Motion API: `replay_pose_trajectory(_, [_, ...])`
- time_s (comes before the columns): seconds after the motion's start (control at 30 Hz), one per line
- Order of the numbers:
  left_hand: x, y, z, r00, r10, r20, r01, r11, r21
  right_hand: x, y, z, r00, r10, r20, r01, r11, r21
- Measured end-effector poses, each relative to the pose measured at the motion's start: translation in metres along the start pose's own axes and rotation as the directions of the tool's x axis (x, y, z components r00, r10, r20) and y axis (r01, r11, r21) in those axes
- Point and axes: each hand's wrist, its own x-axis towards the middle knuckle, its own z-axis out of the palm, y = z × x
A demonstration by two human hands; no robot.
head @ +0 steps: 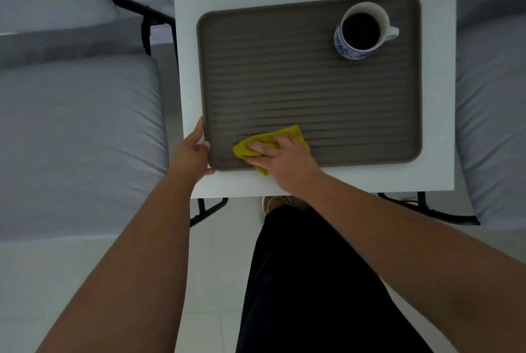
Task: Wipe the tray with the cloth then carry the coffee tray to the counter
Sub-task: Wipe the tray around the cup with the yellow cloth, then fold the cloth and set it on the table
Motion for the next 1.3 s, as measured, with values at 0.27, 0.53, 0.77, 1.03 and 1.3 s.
replay_pose_trajectory(0.27, [-0.002,0.005,0.002,0.999,-0.028,-0.02,0.029,0.999,0.042,-0.127,0.11,0.003,0.945,0.287,-0.155,-0.278,0.957,0.08])
replay_pose_trajectory(0.53, [-0.015,0.01,0.024,0.944,0.107,-0.313,0.037,0.905,0.423,-0.15,0.126,-0.029,0.832,0.533,-0.154,-0.376,0.746,0.549])
replay_pose_trajectory(0.77, [-0.063,0.041,0.124,0.894,0.376,-0.245,-0.124,0.732,0.67,-0.179,0.165,-0.024,0.592,0.744,-0.31,-0.646,0.668,0.369])
replay_pose_trajectory(1.03, [-0.082,0.071,0.241,0.918,0.395,0.029,-0.307,0.664,0.682,-0.157,0.157,-0.03,0.645,0.738,-0.198,-0.697,0.674,0.243])
replay_pose_trajectory(1.3, [-0.089,0.079,0.241,0.921,0.388,0.022,-0.387,0.909,0.157,-0.163,0.158,-0.078,0.591,0.805,-0.054,-0.491,0.412,0.768])
